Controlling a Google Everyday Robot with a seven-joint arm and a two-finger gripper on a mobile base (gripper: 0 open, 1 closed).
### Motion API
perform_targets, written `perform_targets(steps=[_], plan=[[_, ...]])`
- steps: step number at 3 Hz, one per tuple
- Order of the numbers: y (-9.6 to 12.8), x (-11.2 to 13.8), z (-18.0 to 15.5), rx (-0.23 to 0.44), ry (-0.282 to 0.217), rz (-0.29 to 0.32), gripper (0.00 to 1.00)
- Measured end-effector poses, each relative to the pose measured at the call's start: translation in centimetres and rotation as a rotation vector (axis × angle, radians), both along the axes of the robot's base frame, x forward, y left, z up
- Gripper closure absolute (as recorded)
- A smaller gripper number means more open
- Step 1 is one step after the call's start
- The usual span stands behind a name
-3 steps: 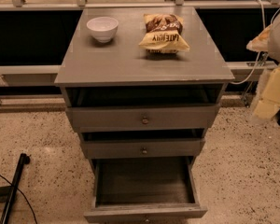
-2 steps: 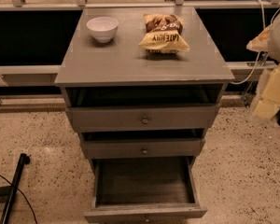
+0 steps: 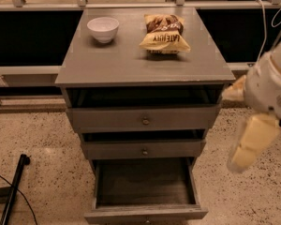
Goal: Close bottom drawer
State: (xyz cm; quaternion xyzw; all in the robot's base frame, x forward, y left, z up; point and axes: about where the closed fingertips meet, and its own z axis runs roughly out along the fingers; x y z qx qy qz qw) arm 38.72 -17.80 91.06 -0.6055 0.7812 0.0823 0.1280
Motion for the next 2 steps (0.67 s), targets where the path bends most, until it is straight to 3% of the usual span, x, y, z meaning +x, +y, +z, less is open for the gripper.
perform_targets(steps=[1, 2], plan=[[1.09, -4.82, -4.11, 0.185, -0.058, -0.052, 0.0], [0.59, -5.46, -5.02, 0.214, -0.072, -0.075, 0.0]])
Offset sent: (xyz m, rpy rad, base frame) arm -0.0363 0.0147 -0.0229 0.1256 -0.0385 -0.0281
